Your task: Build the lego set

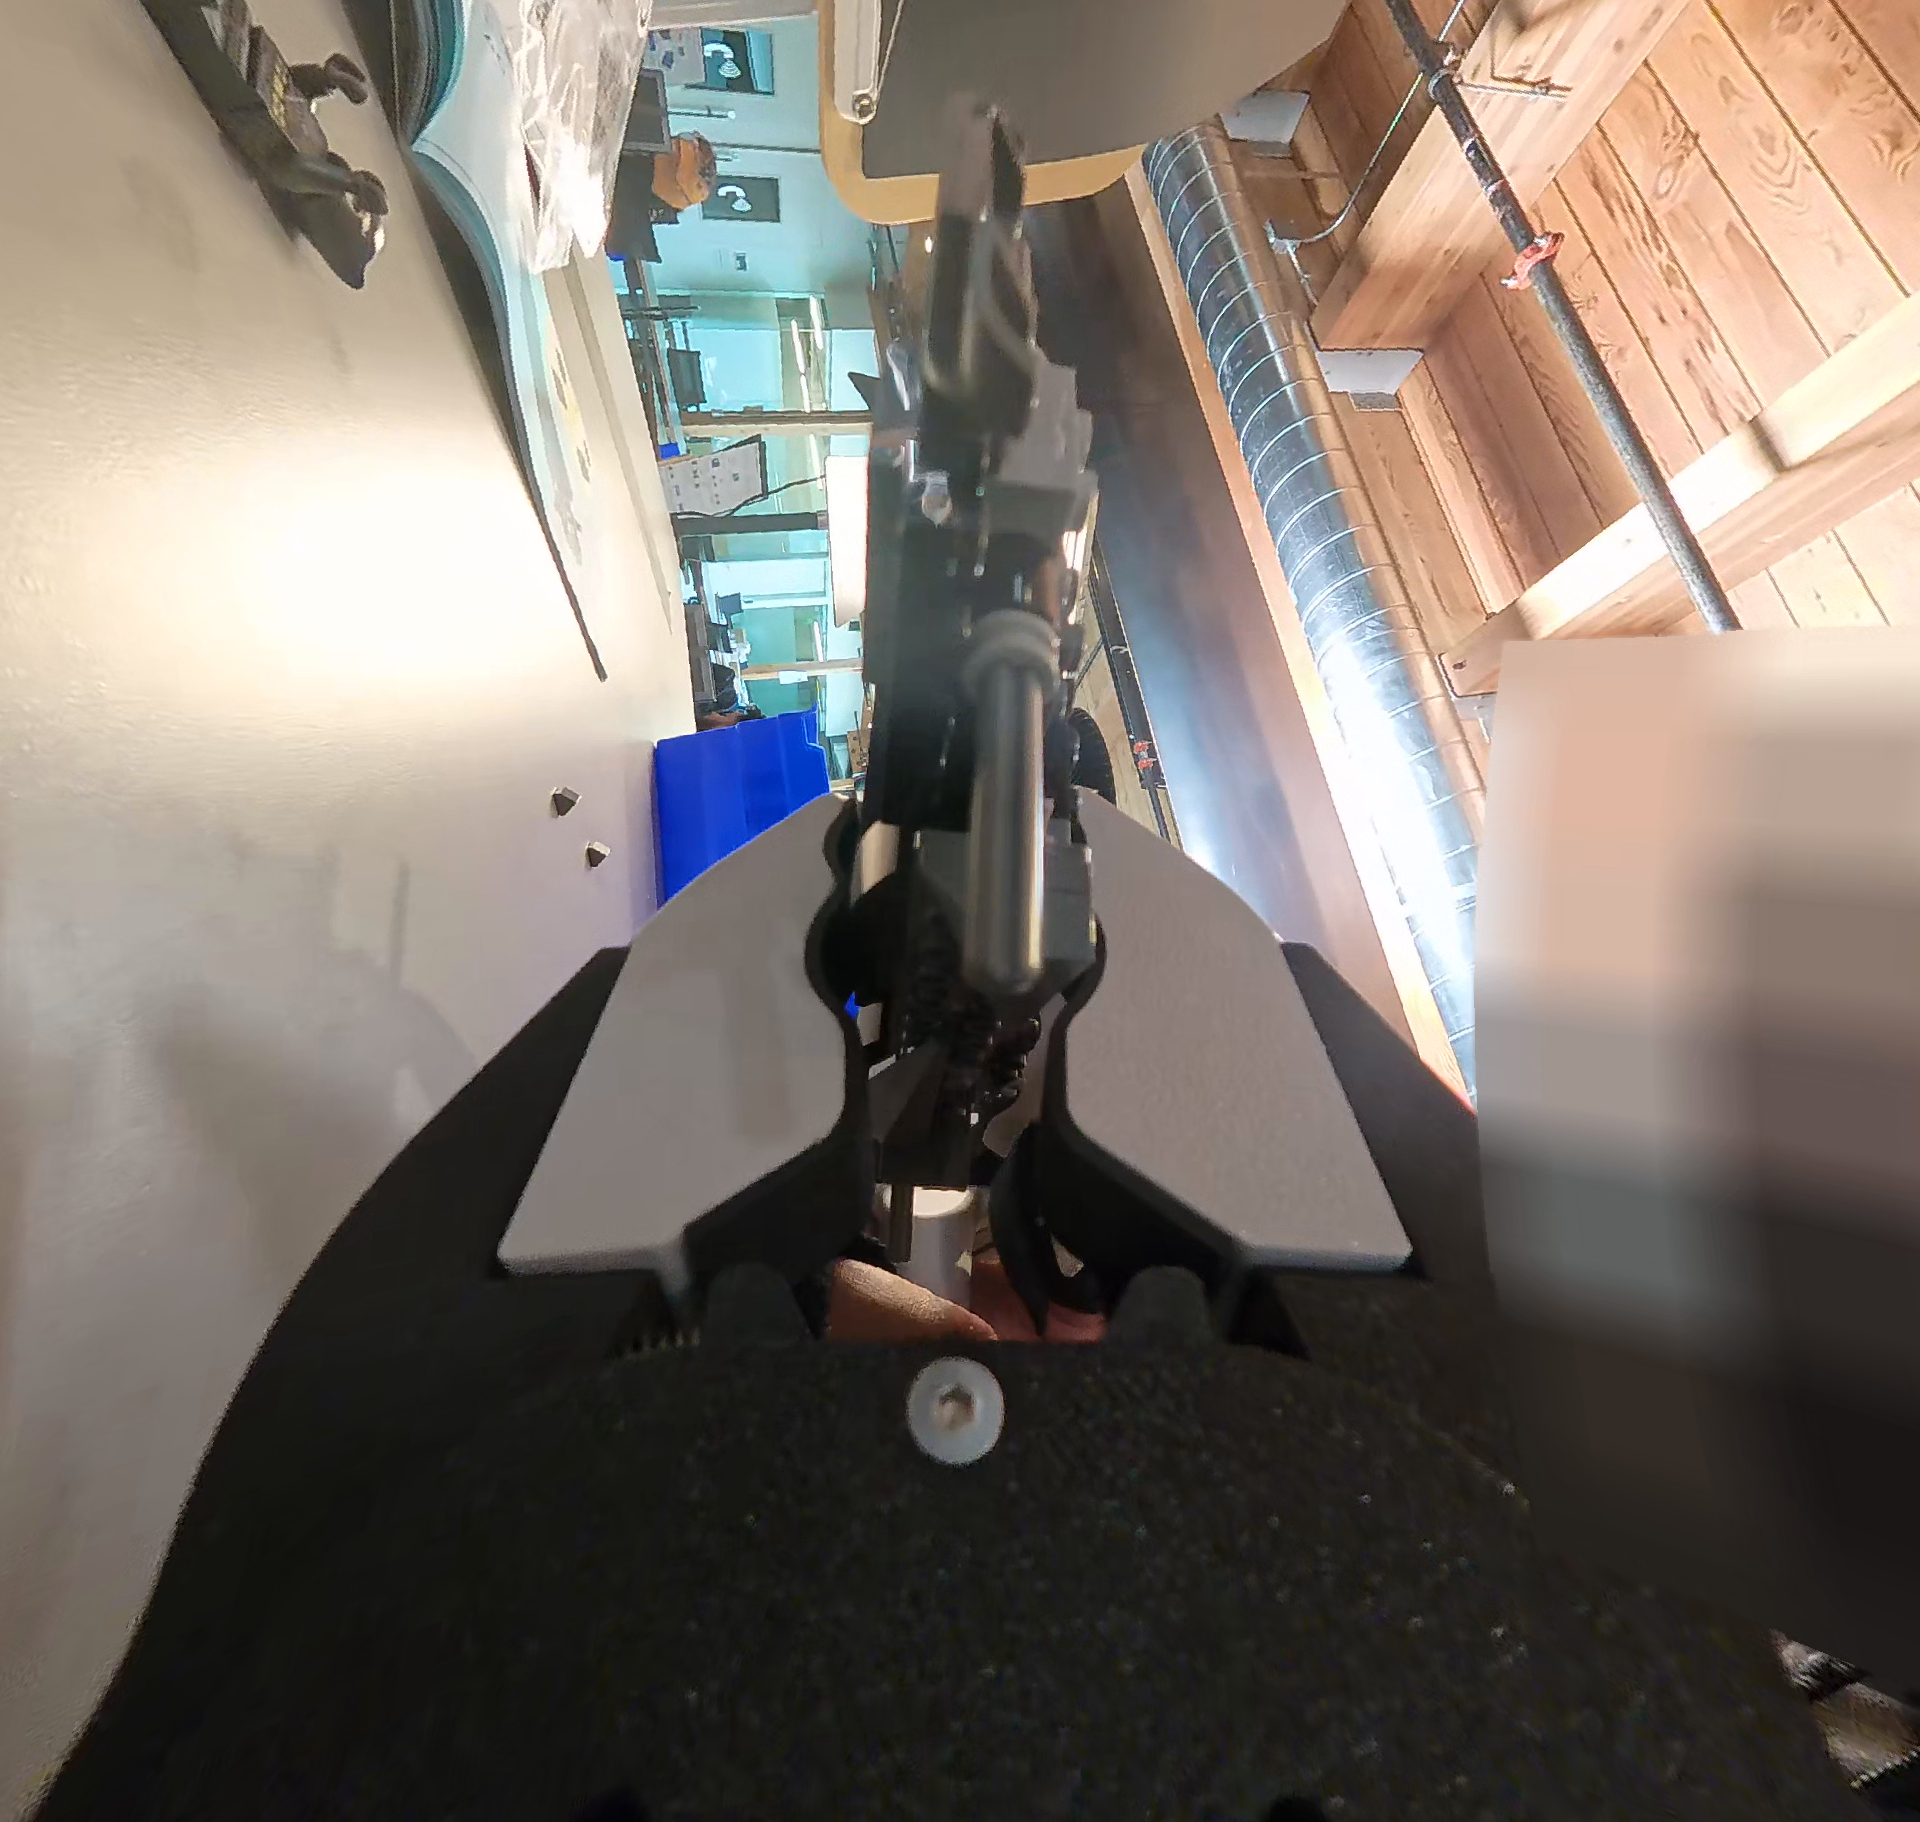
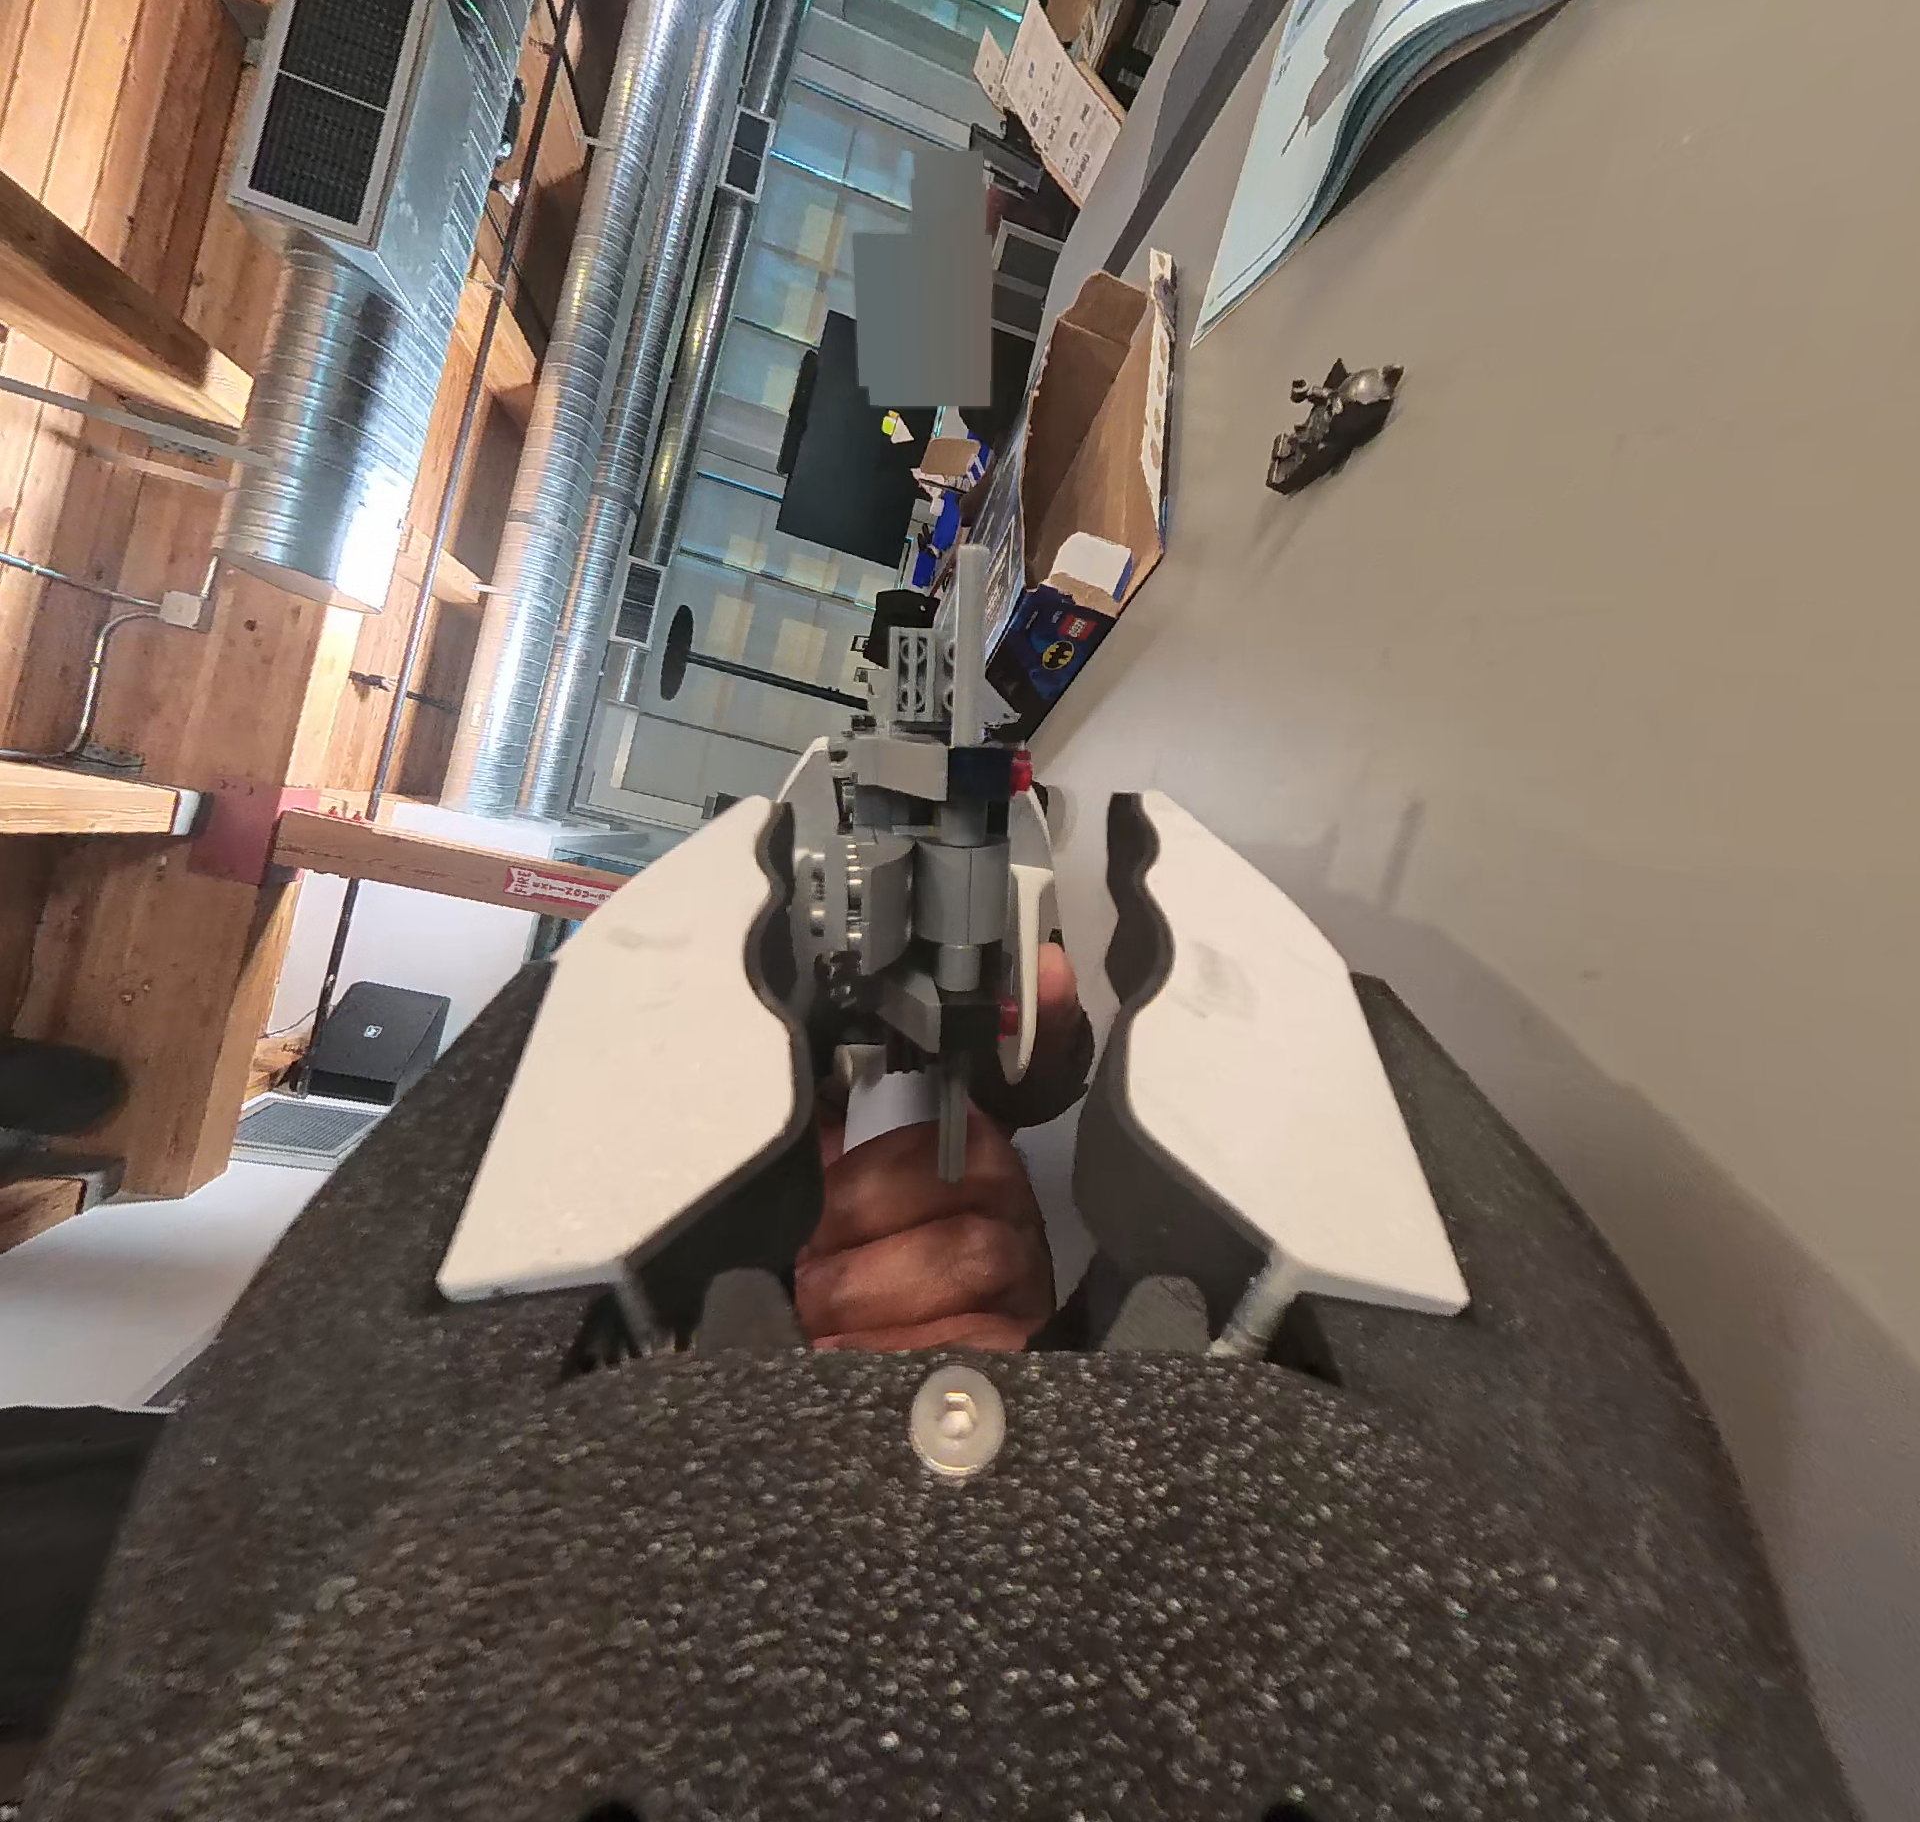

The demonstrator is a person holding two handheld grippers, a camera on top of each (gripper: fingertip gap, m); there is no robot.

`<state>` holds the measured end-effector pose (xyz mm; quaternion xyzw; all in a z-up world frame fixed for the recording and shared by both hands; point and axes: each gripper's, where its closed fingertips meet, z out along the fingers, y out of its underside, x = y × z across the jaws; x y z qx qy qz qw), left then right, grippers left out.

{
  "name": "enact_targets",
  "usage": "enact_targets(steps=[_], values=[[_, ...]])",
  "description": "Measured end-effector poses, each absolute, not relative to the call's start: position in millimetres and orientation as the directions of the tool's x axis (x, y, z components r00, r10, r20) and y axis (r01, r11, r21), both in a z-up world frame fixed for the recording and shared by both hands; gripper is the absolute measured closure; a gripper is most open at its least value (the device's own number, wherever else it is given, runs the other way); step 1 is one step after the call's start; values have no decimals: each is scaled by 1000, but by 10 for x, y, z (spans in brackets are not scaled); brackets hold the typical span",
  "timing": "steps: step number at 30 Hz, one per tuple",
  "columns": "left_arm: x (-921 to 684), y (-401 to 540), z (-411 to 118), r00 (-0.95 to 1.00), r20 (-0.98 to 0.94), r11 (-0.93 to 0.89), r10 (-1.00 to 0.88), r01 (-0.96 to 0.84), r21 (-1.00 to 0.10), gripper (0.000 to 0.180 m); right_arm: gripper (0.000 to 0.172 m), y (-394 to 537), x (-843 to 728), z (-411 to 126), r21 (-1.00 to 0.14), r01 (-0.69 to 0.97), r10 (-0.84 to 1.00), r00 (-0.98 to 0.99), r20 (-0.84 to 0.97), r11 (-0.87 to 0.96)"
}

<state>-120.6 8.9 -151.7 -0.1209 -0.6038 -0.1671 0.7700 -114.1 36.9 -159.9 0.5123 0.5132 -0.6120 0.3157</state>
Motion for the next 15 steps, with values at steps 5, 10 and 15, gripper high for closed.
enact_targets(steps=[5,10,15], values=[[-1218,83,-1534,196,973,914,-122,404,33,147,108,385,-1161,-1596,-308,908,147,-277,-950,-282],[-1222,121,-1628,101,984,900,-146,426,90,147,108,419,-1206,-1648,-305,903,174,-263,-949,-301],[-1222,130,-1699,20,994,890,-111,446,91,147,106,471,-1237,-1658,-318,897,196,-267,-944,-308]])
